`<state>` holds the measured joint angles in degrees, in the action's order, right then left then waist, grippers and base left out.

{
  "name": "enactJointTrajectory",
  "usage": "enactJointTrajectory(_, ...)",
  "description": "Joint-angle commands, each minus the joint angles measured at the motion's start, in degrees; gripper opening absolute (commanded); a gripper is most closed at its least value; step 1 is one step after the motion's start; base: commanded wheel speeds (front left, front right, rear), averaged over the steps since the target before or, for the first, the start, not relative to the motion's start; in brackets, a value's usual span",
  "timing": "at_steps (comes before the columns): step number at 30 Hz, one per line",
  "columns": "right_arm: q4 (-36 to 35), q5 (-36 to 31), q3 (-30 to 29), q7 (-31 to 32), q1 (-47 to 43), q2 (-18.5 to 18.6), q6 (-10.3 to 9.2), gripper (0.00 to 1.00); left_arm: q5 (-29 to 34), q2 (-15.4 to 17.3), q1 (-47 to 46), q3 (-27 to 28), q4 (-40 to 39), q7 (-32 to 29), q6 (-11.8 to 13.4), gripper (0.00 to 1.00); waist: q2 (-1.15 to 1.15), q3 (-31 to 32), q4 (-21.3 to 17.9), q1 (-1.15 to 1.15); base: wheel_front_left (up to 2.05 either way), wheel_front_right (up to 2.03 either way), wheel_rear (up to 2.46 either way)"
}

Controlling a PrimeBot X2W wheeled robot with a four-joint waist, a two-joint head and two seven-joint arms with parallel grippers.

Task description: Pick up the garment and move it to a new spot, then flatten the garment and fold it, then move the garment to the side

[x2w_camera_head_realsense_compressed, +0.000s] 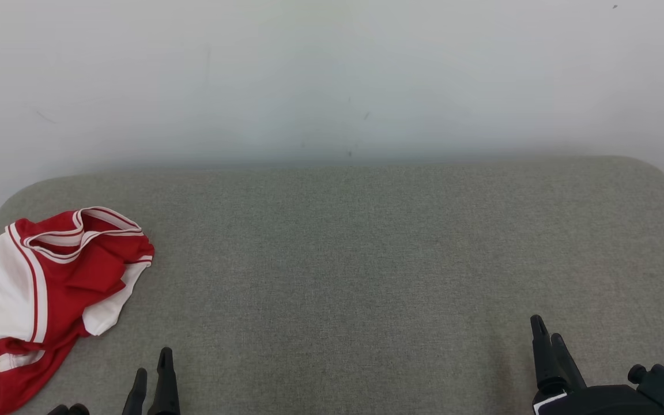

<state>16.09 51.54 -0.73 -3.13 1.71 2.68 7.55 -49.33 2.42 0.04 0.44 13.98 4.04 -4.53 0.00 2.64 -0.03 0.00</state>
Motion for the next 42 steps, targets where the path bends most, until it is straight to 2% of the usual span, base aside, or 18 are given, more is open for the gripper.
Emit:
enactJointTrajectory(1, -0.51, -1.58, 0.19, -0.48, 0.06, 0.19, -0.04, 1.00, 2.03, 0.53, -0.25, -0.22, -0.81, 0.55, 0.04, 1.00, 0.00, 0.06, 0.03, 0.00, 0.00, 0.00, 0.00)
enactJointTrajectory(20, 0.02, -15.19, 1.12, -2.50, -1.17, 0.23, -0.06, 1.00, 17.58, 1.93, 0.21, -2.48, -1.14, 3.83, -0.44, 1.00, 0.00, 0.74, 0.31, 0.00, 0.00, 0.00, 0.00)
enactJointTrajectory(42, 0.22, -28.34, 1.23, -4.60, -2.37, 0.25, -0.08, 1.00, 28.72, 1.44, 0.19, -3.22, 0.48, 7.00, -0.49, 1.00, 0.00, 1.43, 0.20, 0.00, 0.00, 0.00, 0.00)
